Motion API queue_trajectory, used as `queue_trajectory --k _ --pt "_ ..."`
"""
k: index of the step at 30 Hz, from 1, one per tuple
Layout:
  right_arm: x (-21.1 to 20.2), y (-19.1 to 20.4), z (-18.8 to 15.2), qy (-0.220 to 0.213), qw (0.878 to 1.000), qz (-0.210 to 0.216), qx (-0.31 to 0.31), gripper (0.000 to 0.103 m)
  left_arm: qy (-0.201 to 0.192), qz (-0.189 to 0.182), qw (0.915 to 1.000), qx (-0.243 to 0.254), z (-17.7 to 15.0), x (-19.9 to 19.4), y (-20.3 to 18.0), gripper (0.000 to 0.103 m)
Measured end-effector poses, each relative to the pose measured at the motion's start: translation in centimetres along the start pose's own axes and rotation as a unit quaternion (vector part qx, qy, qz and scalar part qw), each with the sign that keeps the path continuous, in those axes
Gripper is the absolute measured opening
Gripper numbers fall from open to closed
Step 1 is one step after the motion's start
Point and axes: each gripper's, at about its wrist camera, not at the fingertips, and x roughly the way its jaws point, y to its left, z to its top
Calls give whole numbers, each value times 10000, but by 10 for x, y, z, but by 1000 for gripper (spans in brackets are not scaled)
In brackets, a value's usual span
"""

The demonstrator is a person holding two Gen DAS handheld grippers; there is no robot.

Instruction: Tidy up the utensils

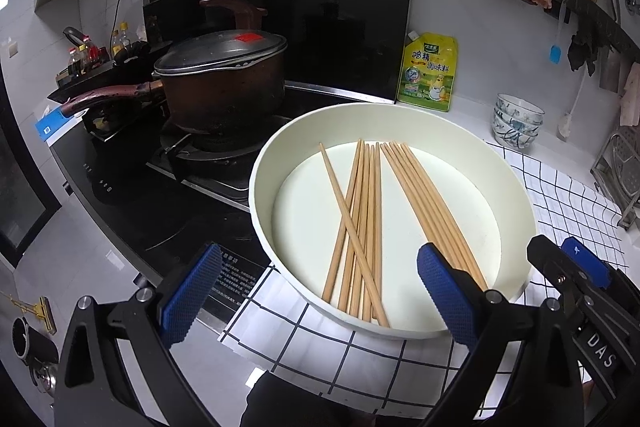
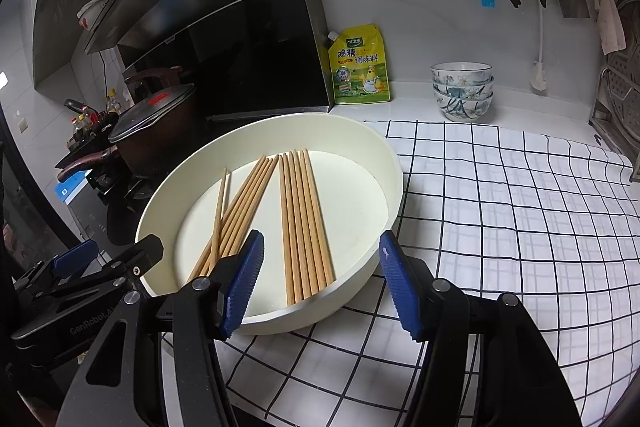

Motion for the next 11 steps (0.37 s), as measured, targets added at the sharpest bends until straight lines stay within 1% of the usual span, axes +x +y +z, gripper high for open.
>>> queue_trajectory --k 11 --pt "0 0 0 1 10000 0 -11 58 97 -22 9999 -87 0 1 1 97"
